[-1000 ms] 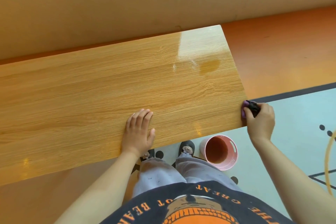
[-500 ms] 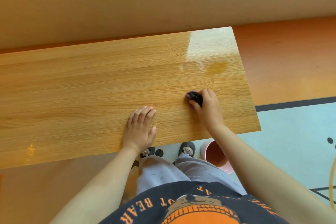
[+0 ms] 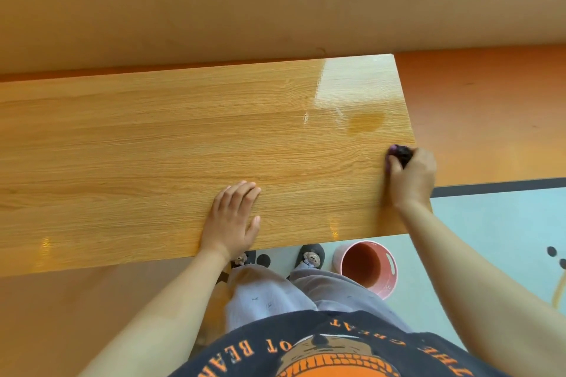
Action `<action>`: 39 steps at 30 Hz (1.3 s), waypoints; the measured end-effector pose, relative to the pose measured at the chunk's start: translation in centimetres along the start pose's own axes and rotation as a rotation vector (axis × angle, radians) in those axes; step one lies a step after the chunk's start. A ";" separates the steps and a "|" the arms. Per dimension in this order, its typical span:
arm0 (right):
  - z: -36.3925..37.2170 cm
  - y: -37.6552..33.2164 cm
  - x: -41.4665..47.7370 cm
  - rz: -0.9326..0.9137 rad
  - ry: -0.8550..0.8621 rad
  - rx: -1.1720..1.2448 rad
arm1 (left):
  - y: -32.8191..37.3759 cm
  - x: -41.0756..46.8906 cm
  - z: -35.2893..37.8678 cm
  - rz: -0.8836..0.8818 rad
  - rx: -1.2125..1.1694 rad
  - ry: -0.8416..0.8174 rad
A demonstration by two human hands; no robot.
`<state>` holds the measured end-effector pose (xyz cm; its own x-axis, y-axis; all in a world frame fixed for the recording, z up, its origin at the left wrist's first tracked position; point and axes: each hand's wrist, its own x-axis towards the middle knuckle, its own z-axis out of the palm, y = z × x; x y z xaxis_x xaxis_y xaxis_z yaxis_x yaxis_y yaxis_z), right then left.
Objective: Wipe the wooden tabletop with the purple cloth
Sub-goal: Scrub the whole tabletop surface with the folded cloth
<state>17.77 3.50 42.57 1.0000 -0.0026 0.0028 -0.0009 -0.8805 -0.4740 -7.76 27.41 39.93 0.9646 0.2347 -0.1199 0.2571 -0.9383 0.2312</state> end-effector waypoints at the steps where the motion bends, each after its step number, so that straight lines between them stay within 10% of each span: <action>1: 0.7 -1.5 -0.7 -0.080 -0.047 0.026 | 0.0 0.0 0.0 0.000 -0.002 0.002; 8: 5.9 -10.6 -6.8 -0.541 -0.311 0.099 | 0.1 0.0 -0.1 0.004 0.008 0.007; 21: -1.7 1.9 4.7 -0.044 -0.028 -0.025 | 0.0 0.0 0.1 0.001 0.000 0.015; 32: 5.8 -11.1 -2.5 -0.501 -0.302 0.116 | 0.1 0.0 -0.2 -0.021 0.024 -0.037; 39: 3.3 -6.8 2.2 -0.387 -0.231 0.166 | 0.0 0.0 -0.2 -0.015 0.030 -0.019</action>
<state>19.94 11.07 42.90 0.9014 0.4325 0.0204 0.3536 -0.7082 -0.6110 -7.78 27.41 40.09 0.9594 0.2440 -0.1417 0.2691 -0.9420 0.2003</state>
